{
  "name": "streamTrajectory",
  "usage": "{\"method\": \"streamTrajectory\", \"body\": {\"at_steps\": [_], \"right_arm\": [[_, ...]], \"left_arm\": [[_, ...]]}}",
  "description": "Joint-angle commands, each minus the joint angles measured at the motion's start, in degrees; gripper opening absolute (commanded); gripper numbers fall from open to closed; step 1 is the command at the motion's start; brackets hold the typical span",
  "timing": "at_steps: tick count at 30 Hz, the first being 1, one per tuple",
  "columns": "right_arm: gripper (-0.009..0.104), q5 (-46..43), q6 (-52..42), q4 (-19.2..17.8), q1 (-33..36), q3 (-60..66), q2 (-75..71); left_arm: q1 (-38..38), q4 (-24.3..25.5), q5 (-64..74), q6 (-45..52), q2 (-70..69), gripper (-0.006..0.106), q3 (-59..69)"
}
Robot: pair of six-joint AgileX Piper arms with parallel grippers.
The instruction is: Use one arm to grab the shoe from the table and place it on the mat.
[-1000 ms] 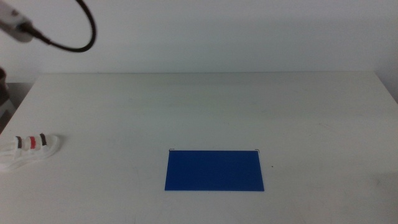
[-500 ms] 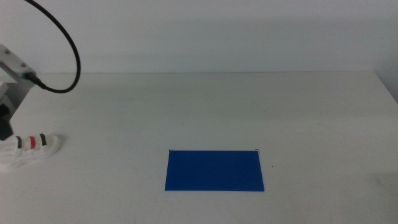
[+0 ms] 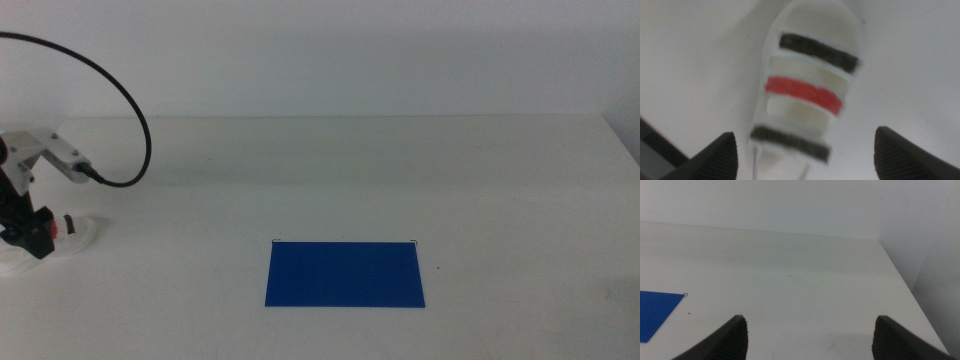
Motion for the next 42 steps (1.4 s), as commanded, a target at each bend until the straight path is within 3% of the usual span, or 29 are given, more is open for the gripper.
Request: {"method": "streamTrajectory", "body": {"at_steps": [1, 8, 11, 15, 20, 24, 42], "right_arm": [[0.064, -4.37, -0.47, -0.51, -0.14, 0.28, -1.49], [0.064, -4.37, -0.47, -0.51, -0.14, 0.28, -1.49], [0.064, -4.37, -0.47, -0.51, -0.14, 0.28, -1.49], [0.064, -4.37, -0.47, -0.51, -0.14, 0.28, -1.49], [0.064, -4.37, -0.47, -0.51, -0.14, 0.28, -1.49], [0.064, -4.37, -0.47, -0.51, -0.14, 0.28, -1.49], [0.064, -4.37, -0.47, -0.51, -0.14, 0.28, -1.49]], "left_arm": [[-0.05, -0.89, -1.61, 0.95, -1.63, 0.094, -1.72], [-0.05, -0.75, -4.22, 1.43, 1.33, 0.093, -1.72], [-0.05, -0.75, -3.91, 0.71, 1.49, 0.088, -1.72], [0.00, -0.24, -3.70, -0.45, 1.49, 0.064, -1.72], [-0.05, -0.44, -1.59, -0.64, 1.49, 0.020, -1.72], [-0.97, -0.76, 0.38, -2.24, 1.27, 0.000, -2.25], [-18.70, -0.13, 10.77, -10.70, -3.05, -0.001, -4.49]]}}
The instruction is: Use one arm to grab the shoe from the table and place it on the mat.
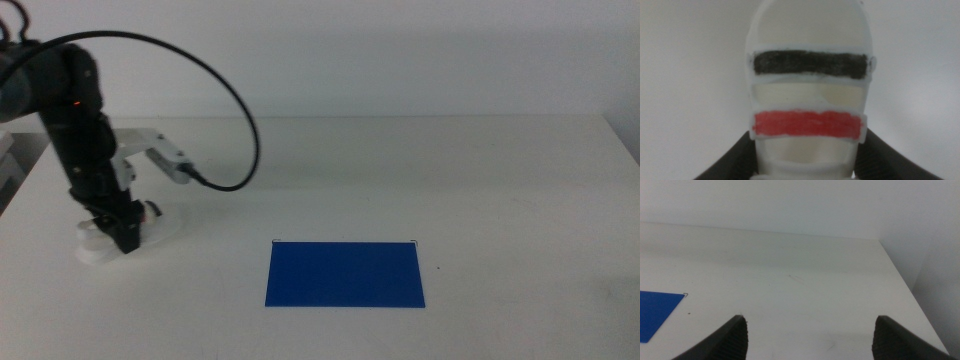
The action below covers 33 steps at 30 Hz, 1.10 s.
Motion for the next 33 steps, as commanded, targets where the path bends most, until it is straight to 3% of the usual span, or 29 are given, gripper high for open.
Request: {"method": "streamTrajectory", "body": {"at_steps": [1, 9, 21, 33], "right_arm": [[0.064, -4.37, -0.47, -0.51, -0.14, 0.28, -1.49], [0.064, -4.37, -0.47, -0.51, -0.14, 0.28, -1.49], [0.064, -4.37, -0.47, -0.51, -0.14, 0.28, -1.49], [0.064, -4.37, -0.47, -0.51, -0.14, 0.28, -1.49]], "left_arm": [[-2.82, -0.69, 3.38, -2.10, -4.96, -0.001, -1.60], [-15.75, -0.77, 3.59, -8.53, -6.23, -0.001, -1.60], [-32.83, -5.24, -9.60, -13.67, -5.78, -0.001, -1.60], [-38.82, -5.20, -4.41, -15.88, 2.87, -0.001, -12.88]]}}
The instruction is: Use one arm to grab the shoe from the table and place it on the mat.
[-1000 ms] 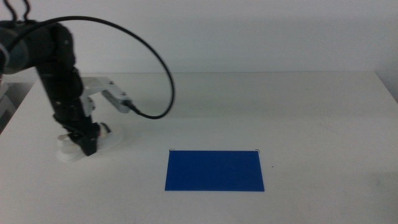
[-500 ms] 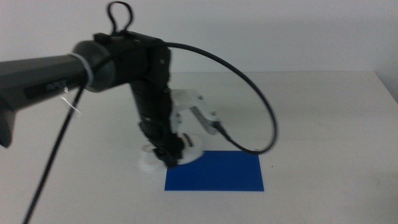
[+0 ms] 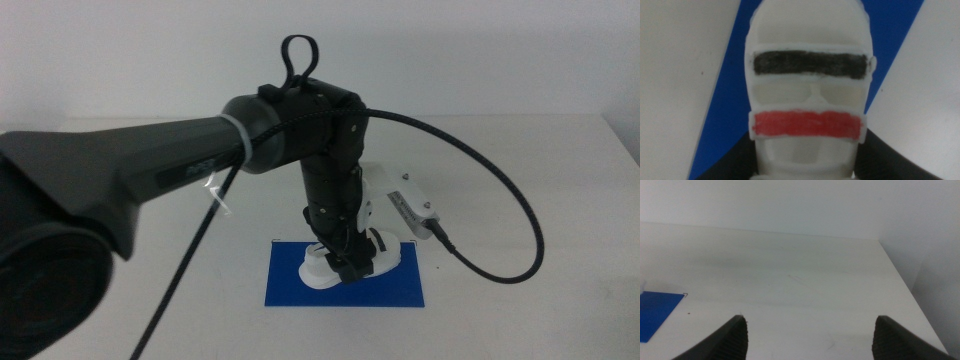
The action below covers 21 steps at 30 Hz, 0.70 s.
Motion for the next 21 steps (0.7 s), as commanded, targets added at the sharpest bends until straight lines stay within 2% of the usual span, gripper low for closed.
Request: {"method": "streamTrajectory", "body": {"at_steps": [1, 21], "right_arm": [[0.064, -4.37, -0.47, -0.51, -0.14, 0.28, -1.49], [0.064, -4.37, -0.47, -0.51, -0.14, 0.28, -1.49]], "left_arm": [[-0.60, -0.94, 2.25, -0.68, -1.88, -0.001, -4.32], [-1.19, -1.07, 3.16, -3.59, 0.54, -0.001, -7.62]]}}
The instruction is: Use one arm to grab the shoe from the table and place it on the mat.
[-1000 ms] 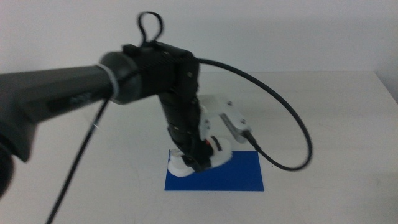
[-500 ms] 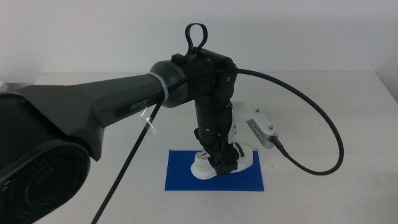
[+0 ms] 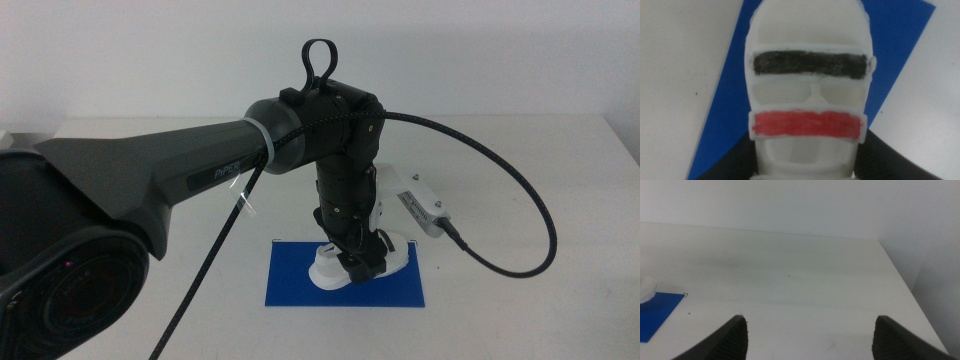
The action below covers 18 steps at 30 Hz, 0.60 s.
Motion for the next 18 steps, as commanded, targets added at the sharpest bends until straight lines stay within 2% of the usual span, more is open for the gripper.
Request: {"method": "streamTrajectory", "body": {"at_steps": [1, 7, 18], "right_arm": [[0.064, -4.37, -0.47, -0.51, -0.14, 0.28, -1.49], [0.064, -4.37, -0.47, -0.51, -0.14, 0.28, -1.49], [0.064, -4.37, -0.47, -0.51, -0.14, 0.28, -1.49]], "left_arm": [[-0.26, -0.94, -0.03, -3.26, -3.65, -0.001, -1.79], [-0.26, -0.94, -0.03, -18.24, -3.65, -0.001, -1.79], [-0.26, -0.96, -0.03, -65.99, -3.65, -0.001, -1.79]]}}
